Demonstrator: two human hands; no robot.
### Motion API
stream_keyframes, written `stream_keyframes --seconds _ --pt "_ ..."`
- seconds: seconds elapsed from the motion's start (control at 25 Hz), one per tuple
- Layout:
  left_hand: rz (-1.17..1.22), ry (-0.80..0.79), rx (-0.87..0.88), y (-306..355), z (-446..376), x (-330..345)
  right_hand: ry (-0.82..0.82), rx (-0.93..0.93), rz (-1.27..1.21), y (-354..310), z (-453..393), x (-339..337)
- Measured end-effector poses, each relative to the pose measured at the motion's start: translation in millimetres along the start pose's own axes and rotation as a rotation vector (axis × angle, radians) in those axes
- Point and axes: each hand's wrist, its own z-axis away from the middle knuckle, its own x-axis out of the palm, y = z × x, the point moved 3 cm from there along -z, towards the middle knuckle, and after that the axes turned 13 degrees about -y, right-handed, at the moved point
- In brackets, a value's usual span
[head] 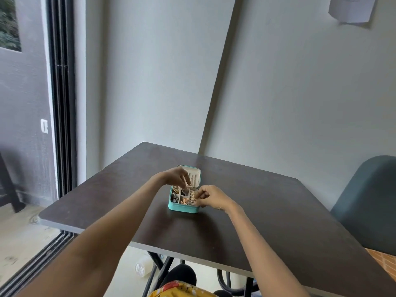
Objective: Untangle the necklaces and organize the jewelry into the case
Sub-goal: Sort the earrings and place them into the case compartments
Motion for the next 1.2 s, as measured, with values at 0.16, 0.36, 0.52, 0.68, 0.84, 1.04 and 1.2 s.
stream_keyframes --seconds 0.16,0.36,0.52,0.68,0.84,1.04,1.2 --pt "0.068 0.117 -0.023 -6.4 3.4 -2.5 -0.022 0.018 0.027 -1.3 -3.4 -3.0" --pt "0.302 0.305 -0.190 -33.5 3.3 -2.5 0.325 -0.001 -0.328 23.9 -5.4 -3.8" --pt "0.614 0.281 -0.173 -46.0 -3.2 6.5 0.474 0.119 -0.344 47.5 -27.0 -0.7" --pt "0.780 0.251 -0.095 -47.7 -6.6 6.9 0.493 0.116 -0.234 48.0 -49.5 0.4" --pt "0.903 0.175 -0.029 -39.6 -24.4 14.2 0.604 0.076 -0.281 57.5 -49.0 -10.6" --pt "0.967 0.160 0.124 -17.3 -67.7 33.9 0.732 0.022 -0.421 93.6 -35.1 -38.6" --pt "0.955 0.134 0.244 7.9 -100.7 46.7 0.763 -0.023 -0.471 120.8 -25.8 -67.9"
